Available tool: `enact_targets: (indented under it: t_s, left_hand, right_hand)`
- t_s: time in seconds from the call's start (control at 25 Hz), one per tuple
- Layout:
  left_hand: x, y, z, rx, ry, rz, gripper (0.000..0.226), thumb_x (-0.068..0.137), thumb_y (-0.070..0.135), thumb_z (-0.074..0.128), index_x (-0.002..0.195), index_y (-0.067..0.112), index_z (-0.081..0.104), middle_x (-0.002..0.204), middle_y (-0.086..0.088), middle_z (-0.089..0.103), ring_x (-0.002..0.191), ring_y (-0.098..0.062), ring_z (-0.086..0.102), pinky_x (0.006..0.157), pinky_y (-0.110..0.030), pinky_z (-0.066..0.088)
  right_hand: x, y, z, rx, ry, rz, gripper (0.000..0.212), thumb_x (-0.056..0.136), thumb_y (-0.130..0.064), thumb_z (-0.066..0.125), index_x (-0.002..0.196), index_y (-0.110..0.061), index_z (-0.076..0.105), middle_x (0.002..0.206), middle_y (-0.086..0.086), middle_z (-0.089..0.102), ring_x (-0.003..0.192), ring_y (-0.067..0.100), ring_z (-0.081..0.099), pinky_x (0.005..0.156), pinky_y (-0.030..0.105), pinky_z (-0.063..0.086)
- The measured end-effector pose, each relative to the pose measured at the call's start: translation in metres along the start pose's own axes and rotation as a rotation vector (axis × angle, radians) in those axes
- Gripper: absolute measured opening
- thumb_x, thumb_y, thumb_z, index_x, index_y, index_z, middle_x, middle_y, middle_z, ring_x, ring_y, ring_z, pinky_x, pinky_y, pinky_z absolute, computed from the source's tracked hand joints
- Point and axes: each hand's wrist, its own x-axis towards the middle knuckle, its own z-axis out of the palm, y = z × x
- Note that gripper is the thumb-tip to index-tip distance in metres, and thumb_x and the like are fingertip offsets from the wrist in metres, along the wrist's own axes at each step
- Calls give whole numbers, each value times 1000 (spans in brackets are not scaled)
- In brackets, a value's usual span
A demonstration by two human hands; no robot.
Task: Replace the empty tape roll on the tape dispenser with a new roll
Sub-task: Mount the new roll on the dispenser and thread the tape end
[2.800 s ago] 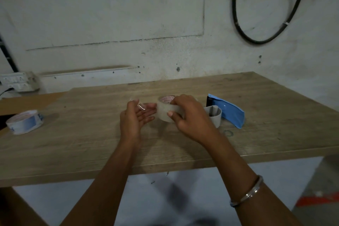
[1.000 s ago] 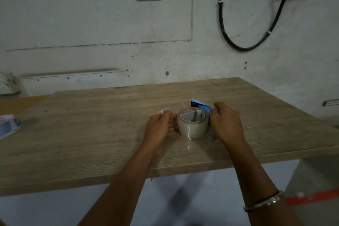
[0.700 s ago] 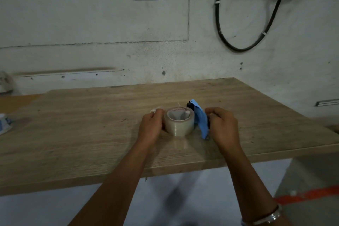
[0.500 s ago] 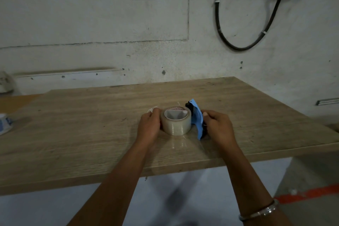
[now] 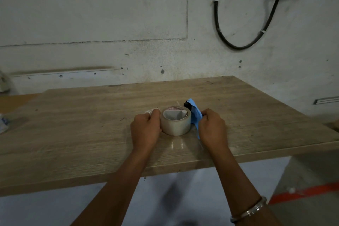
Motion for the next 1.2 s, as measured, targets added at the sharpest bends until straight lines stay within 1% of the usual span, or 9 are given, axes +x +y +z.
enact_targets:
  t_s: [0.16, 0.28, 0.36, 0.48, 0.56, 0.68, 0.8, 1.0, 1.2]
  left_hand:
    - [-3, 3, 2, 79, -6, 37, 44, 76, 48, 61, 66, 7, 73, 61, -12, 72, 63, -30, 72, 65, -49, 61]
    - [-5, 7, 6, 190, -9, 71, 27, 85, 36, 66, 74, 13, 71, 63, -1, 69, 61, -14, 66, 56, -27, 50]
    - [0, 7, 6, 182, 29, 42, 28, 85, 37, 65, 99, 13, 68, 89, 2, 70, 83, -13, 65, 63, -23, 42]
    - [15, 5, 7, 116, -83, -30, 59, 89, 40, 61, 141, 16, 49, 137, -3, 58, 127, -23, 53, 96, -31, 41]
    - [22, 7, 10, 146, -182, -32, 68, 90, 41, 57, 151, 20, 37, 153, -2, 44, 138, -23, 42, 101, -32, 33]
    - [38, 8, 14, 175, -346, 4, 64, 92, 38, 54, 151, 19, 38, 157, 2, 37, 140, -19, 39, 98, -27, 30]
    - [46, 4, 13, 173, -412, 39, 54, 93, 36, 54, 143, 16, 50, 151, 4, 46, 134, -17, 45, 105, -29, 35]
    - [47, 4, 11, 139, -413, 80, 29, 76, 39, 58, 87, 16, 72, 100, -6, 70, 93, -26, 66, 75, -36, 48]
    - [43, 4, 4, 135, -448, 82, 38, 70, 42, 55, 98, 20, 69, 98, -3, 72, 93, -24, 67, 78, -42, 52]
  right_hand:
    - [-13, -2, 7, -12, -33, -95, 19, 93, -10, 45, 88, -5, 62, 82, 7, 63, 75, 21, 60, 64, 32, 44]
    - [-14, -5, 7, -42, -86, -130, 19, 99, -14, 46, 94, -7, 62, 85, 0, 60, 72, 8, 53, 63, 21, 40]
    - [-8, -5, 6, 55, -76, -93, 19, 99, -15, 47, 96, -8, 64, 78, -7, 56, 69, 3, 51, 62, 15, 42]
    - [0, -5, 8, 197, -91, 5, 18, 99, -26, 51, 103, -12, 63, 86, -6, 60, 78, 10, 61, 74, 41, 59]
    - [3, -7, 12, 207, -107, 37, 27, 98, -35, 53, 107, -12, 63, 96, 0, 64, 84, 14, 64, 74, 40, 59]
    - [10, -7, 16, 139, -93, 29, 33, 97, -41, 52, 106, -12, 64, 100, 0, 66, 88, 11, 62, 63, 22, 45]
    - [15, -8, 22, 40, -97, 18, 31, 97, -44, 49, 94, -15, 60, 86, -6, 60, 72, 2, 53, 57, 18, 35]
    - [20, -14, 28, 50, -88, 48, 27, 101, -30, 42, 87, -11, 55, 74, -4, 53, 64, 7, 50, 51, 19, 31]
    - [23, -13, 30, 75, -102, 44, 29, 102, -24, 37, 85, -8, 55, 81, 4, 58, 70, 14, 53, 61, 28, 37]
